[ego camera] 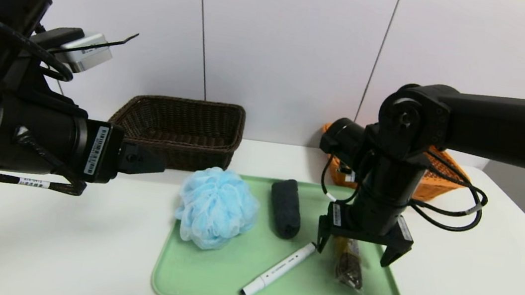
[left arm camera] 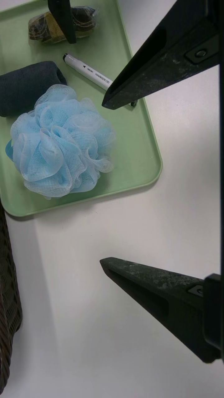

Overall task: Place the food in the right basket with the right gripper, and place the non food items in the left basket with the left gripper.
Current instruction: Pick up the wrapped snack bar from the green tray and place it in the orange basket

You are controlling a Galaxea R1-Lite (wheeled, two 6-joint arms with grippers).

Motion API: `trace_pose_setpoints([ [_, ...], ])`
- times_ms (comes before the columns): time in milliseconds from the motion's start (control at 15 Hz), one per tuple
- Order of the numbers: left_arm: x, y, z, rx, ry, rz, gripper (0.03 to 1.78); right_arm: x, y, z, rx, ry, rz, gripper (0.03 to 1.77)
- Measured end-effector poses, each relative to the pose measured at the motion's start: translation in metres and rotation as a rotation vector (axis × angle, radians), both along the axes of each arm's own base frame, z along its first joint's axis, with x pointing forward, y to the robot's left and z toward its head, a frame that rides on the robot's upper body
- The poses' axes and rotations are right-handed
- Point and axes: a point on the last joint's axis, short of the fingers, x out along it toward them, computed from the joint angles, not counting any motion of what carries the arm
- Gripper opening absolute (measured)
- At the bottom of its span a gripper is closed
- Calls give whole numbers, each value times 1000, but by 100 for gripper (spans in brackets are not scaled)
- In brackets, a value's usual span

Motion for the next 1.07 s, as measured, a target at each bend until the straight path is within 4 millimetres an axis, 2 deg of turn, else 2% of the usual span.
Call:
trace_pose_setpoints([
  [267,0,0,-2,2,5,-2,169,5,2,-7,-8,4,-13,171],
  [1067,4,-3,-5,4,23,-12,169,27,-4,-13,16,-42,-115,171],
])
